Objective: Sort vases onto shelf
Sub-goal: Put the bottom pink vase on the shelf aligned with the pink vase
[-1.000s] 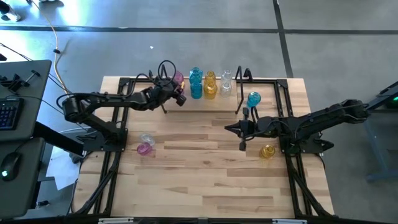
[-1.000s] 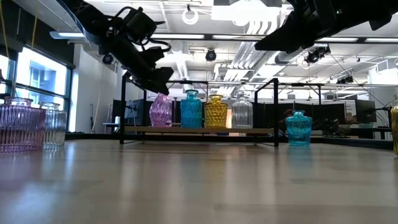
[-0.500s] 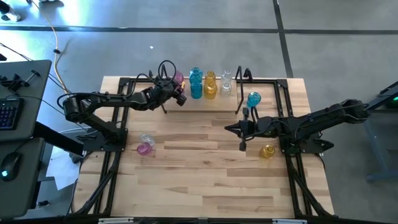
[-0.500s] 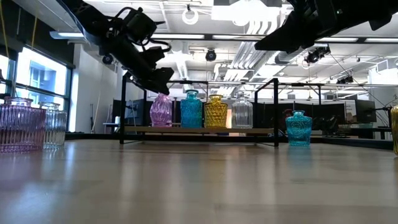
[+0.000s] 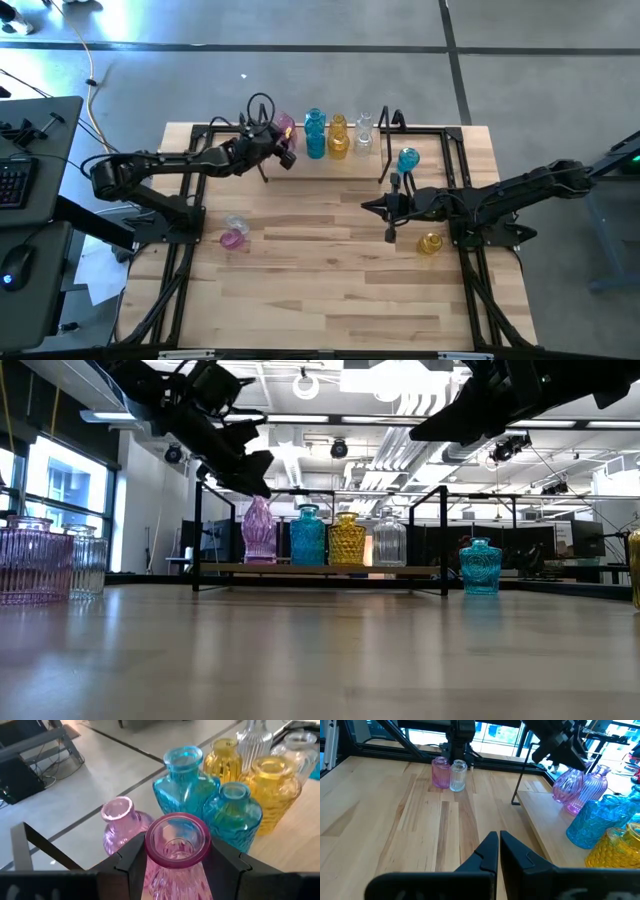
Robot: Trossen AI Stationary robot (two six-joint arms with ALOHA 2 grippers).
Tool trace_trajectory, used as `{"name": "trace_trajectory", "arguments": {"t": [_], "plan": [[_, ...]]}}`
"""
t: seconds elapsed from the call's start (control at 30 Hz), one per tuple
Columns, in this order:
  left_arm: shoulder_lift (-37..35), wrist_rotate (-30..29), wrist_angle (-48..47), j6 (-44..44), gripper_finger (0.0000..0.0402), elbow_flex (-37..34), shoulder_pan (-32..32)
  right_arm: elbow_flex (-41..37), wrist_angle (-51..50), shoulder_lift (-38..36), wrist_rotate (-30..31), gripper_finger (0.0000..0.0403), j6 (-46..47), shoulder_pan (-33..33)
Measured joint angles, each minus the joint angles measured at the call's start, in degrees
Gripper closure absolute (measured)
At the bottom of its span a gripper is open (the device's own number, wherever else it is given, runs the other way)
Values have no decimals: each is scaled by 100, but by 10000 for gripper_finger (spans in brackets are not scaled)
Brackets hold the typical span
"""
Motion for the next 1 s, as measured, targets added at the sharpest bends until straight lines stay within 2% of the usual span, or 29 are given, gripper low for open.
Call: {"name": "trace_trajectory", "arguments": {"t": [0.1,0.33,0.47,0.67,1.0], "plan": [[-71,105,3,28,253,1,-2,0,0,0,0,403,0,-1],[-85,979,21,843,254,5,-209,0,0,0,7,403,0,0],[-85,1375,44,963,254,13,-261,0,-2,0,24,403,0,-2],[-12,1362,-92,764,254,17,-163,0,-3,0,20,403,0,0],[550,1319,191,678,254,33,-188,0,-4,0,16,403,0,0]]}}
